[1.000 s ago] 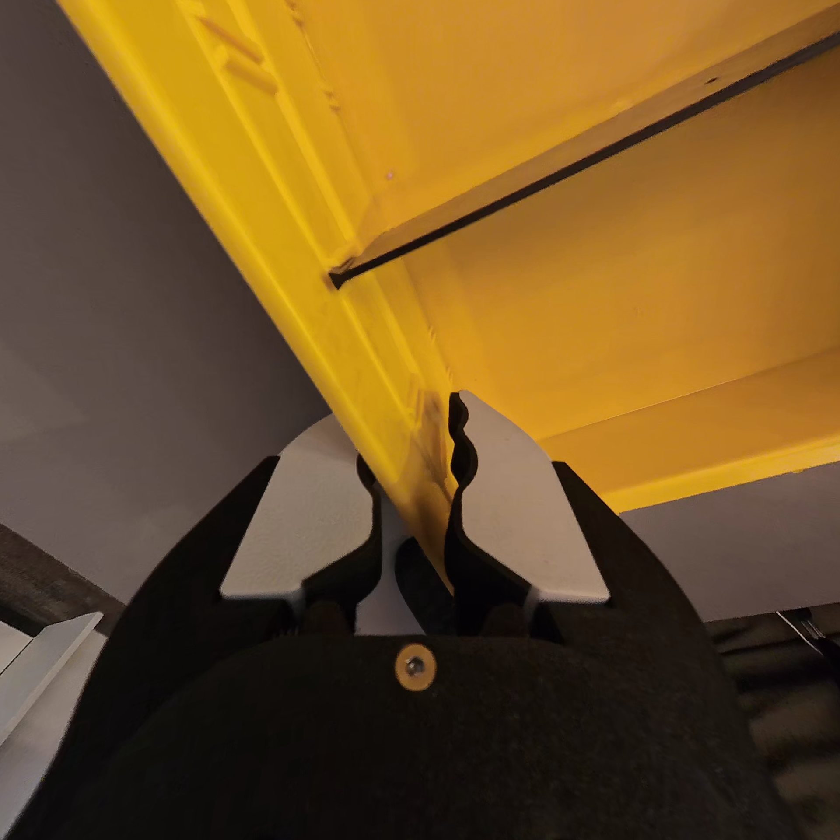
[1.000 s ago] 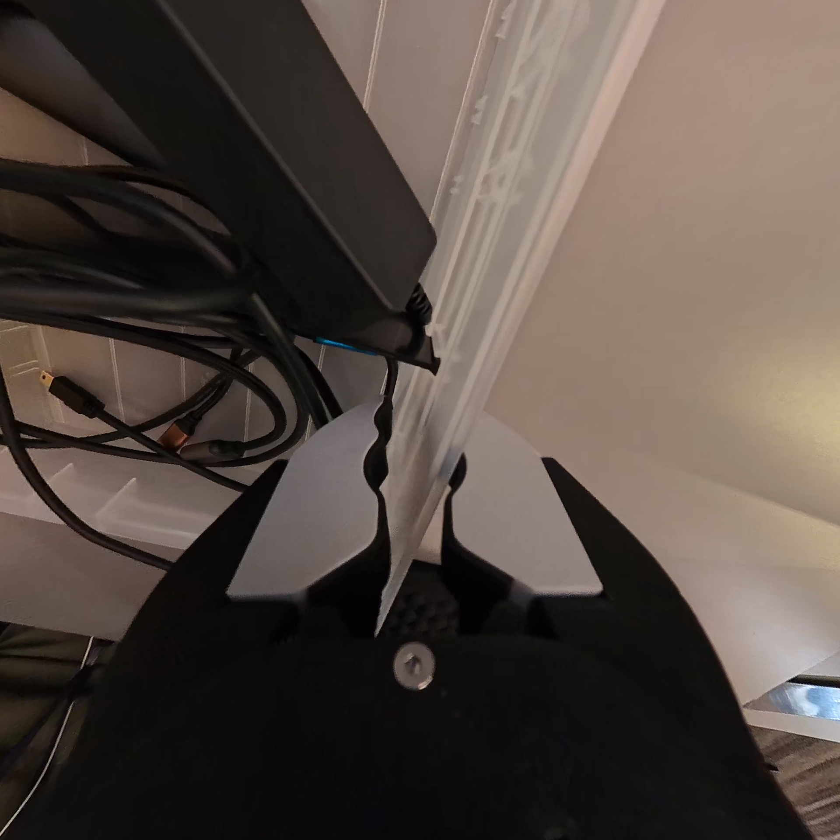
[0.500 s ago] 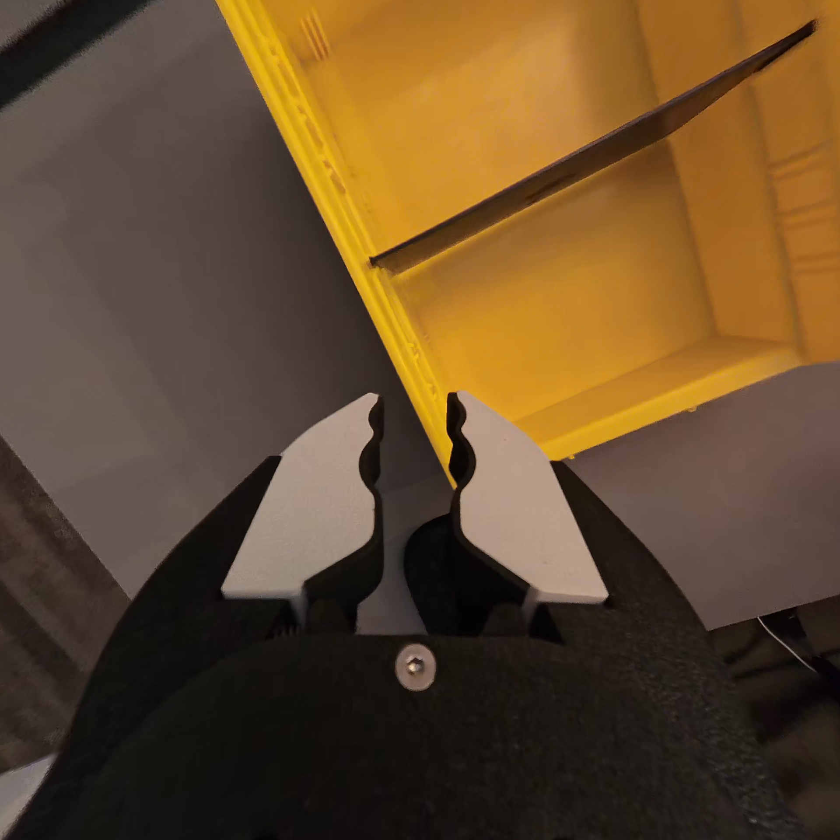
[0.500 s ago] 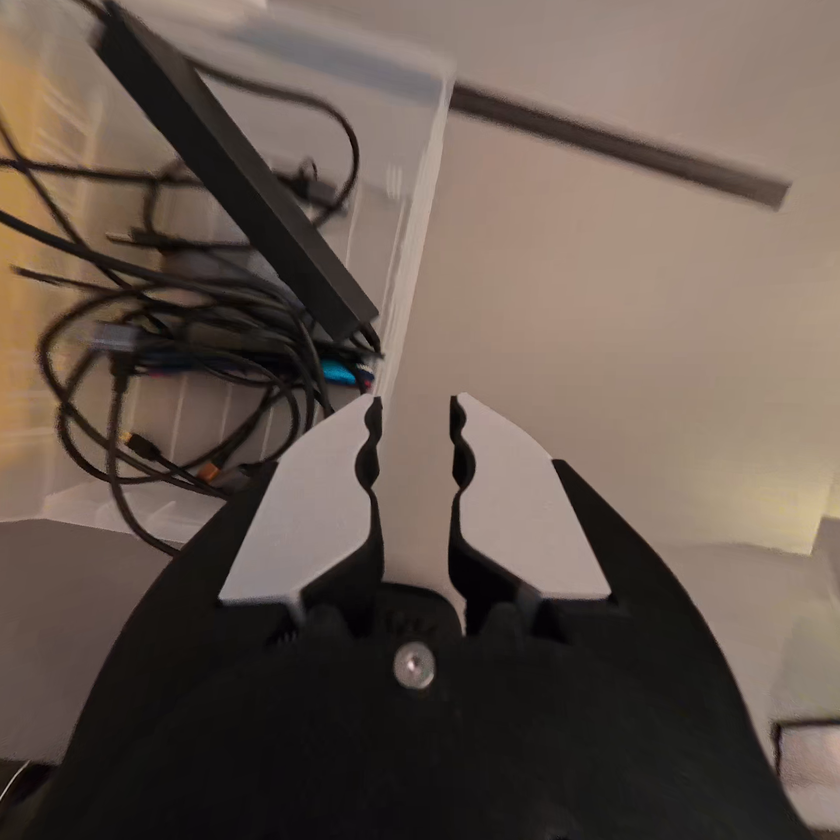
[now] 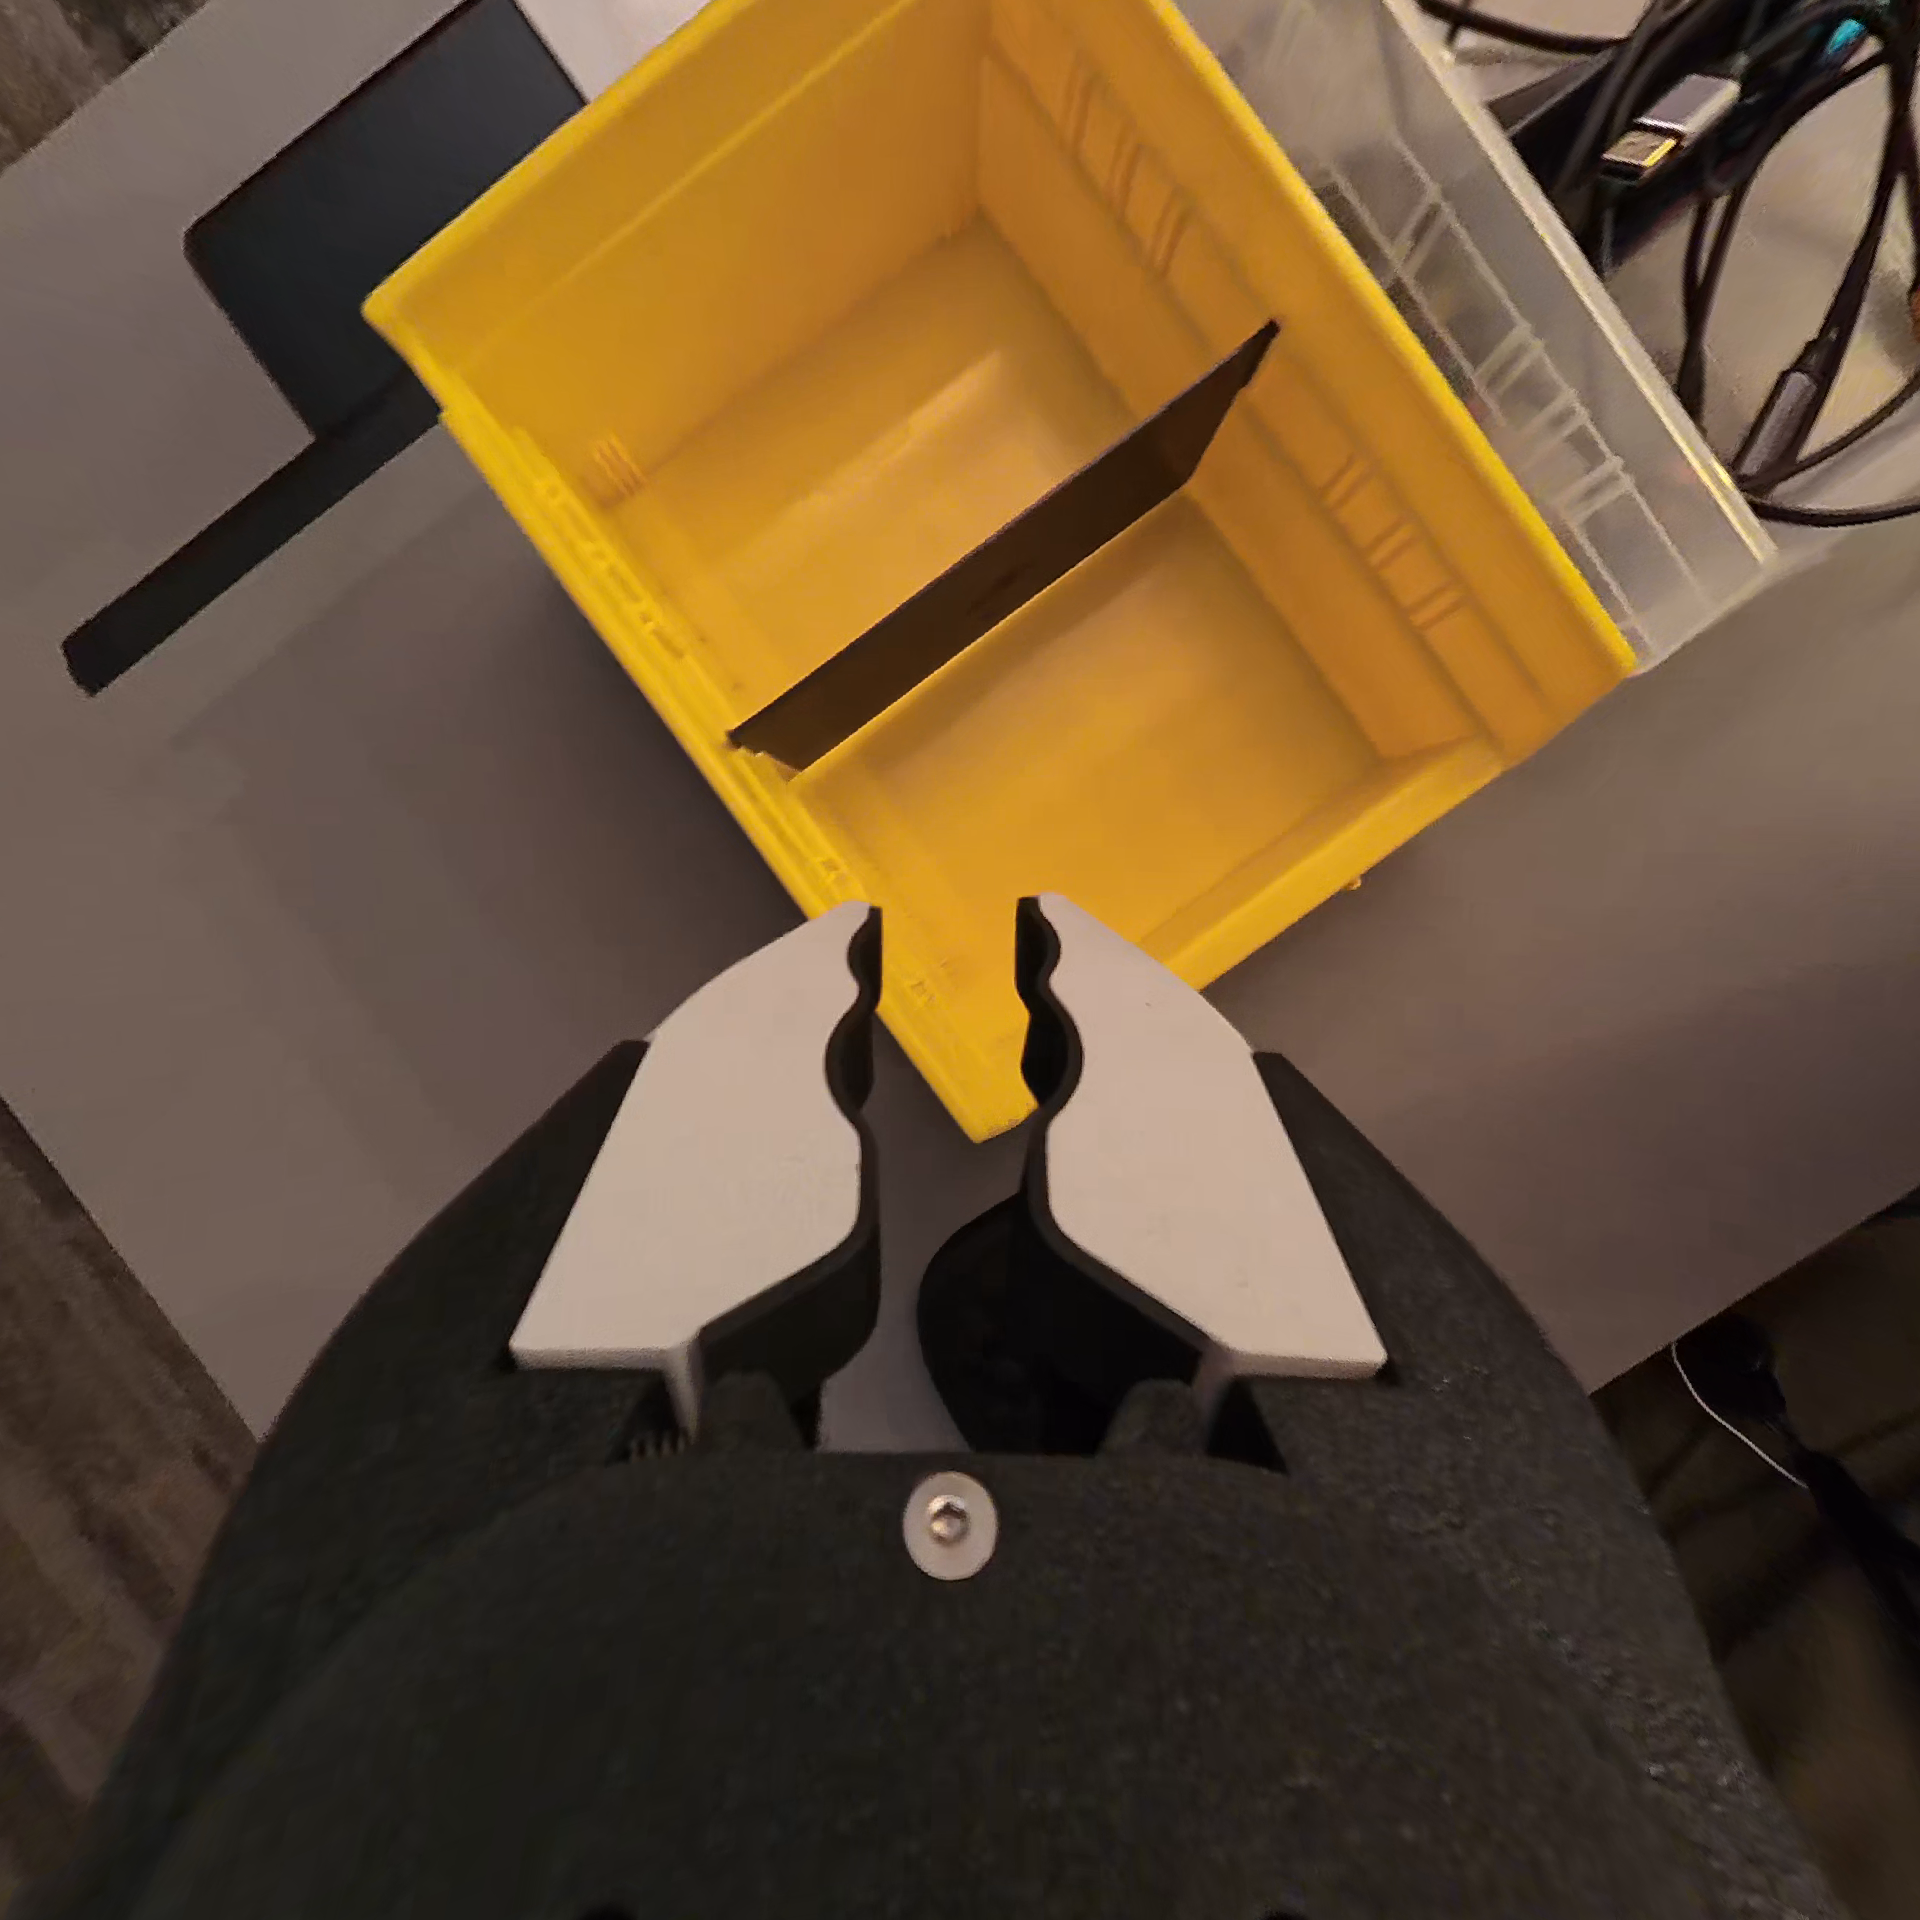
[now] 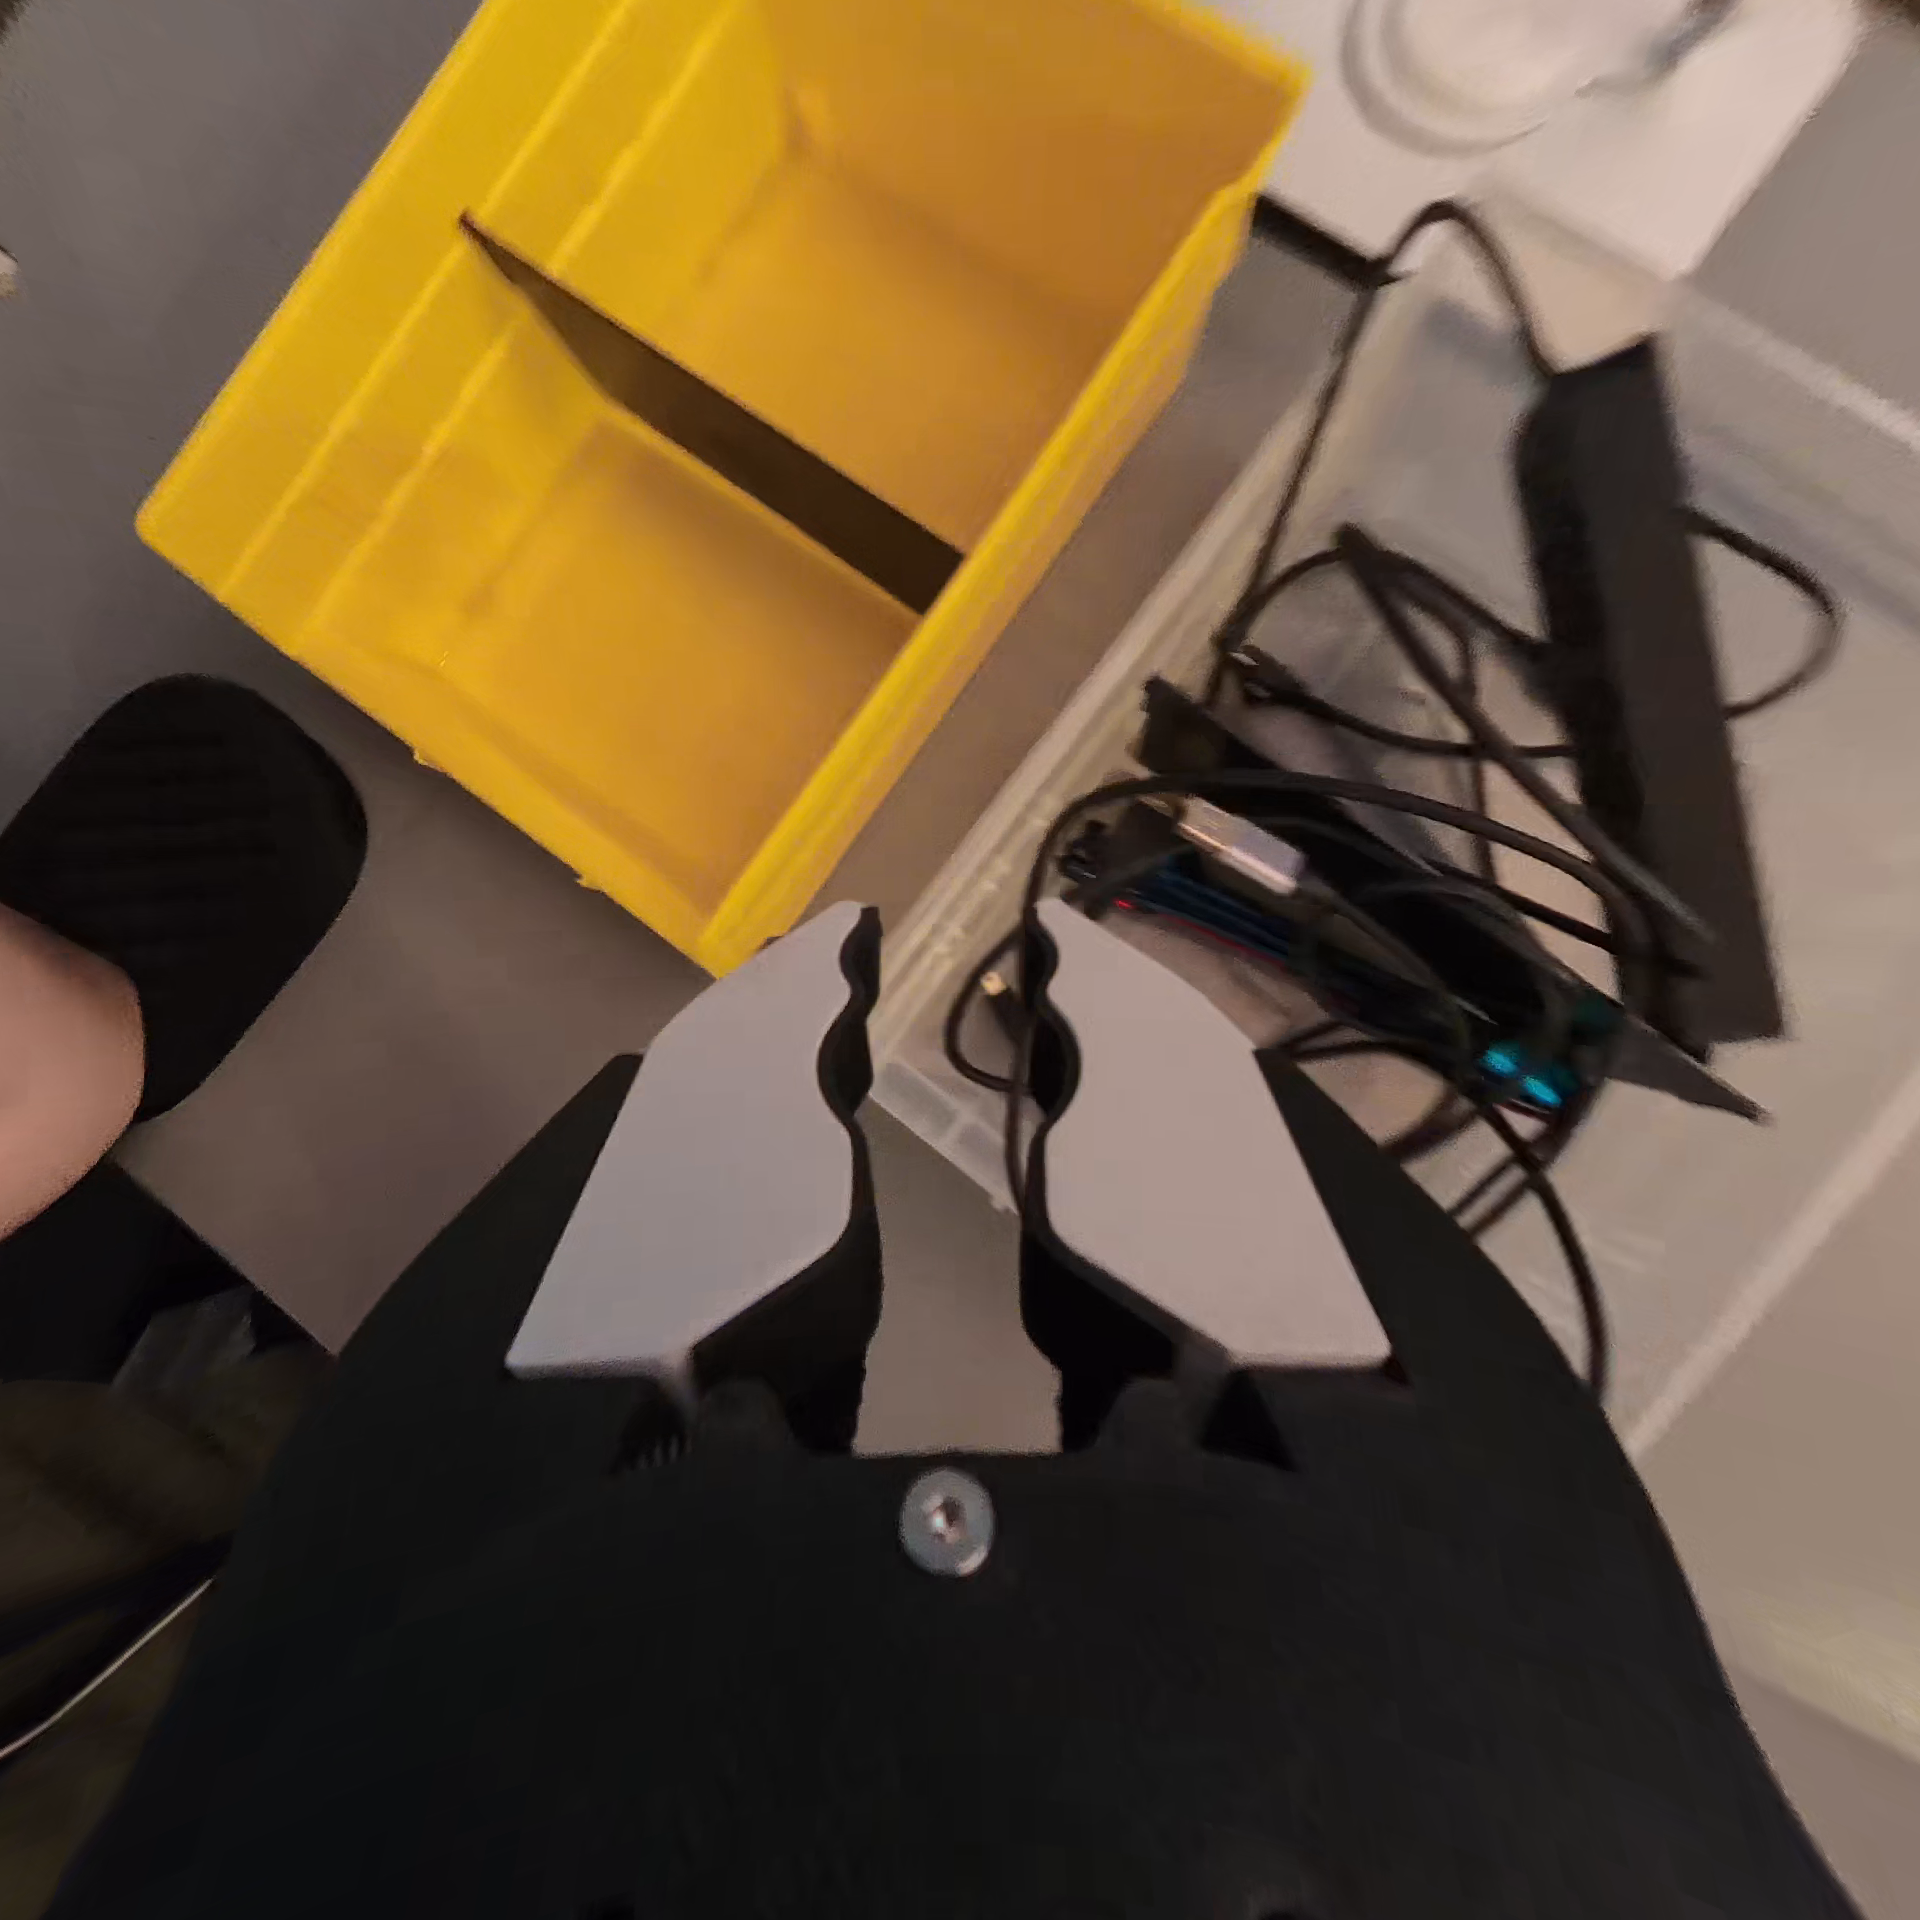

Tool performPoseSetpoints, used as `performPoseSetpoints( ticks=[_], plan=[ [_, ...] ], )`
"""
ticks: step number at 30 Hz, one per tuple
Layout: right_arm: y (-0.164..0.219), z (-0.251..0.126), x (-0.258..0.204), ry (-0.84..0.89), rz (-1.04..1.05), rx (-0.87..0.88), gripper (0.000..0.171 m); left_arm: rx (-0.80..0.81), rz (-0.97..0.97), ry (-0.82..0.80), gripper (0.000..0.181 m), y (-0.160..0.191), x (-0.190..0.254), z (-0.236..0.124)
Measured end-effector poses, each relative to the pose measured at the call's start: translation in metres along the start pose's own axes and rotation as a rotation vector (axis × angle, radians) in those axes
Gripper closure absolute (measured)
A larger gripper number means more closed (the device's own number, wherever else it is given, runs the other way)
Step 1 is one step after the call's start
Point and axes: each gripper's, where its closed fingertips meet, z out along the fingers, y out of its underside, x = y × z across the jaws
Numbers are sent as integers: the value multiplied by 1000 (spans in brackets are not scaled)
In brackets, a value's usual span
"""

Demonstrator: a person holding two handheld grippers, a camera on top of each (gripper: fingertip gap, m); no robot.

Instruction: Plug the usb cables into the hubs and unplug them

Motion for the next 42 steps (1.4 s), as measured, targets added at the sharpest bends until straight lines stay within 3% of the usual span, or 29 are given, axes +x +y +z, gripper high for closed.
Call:
performPoseSetpoints(
  ticks=[5,13,25,34,42],
  plan=[
    [-15,58,-16,55,-24,-153,146,21,71,33,157,-6,15,-1],
    [-31,99,0,163,54,-264,146,63,48,58,157,-3,8,-10],
    [-13,135,2,227,167,-383,147,133,-28,80,159,4,-13,-22],
    [-1,150,-1,195,268,-402,158,148,-18,80,159,4,-12,-26],
    [0,153,2,251,298,-403,154,151,-21,76,159,4,-12,-27]
  ],
)
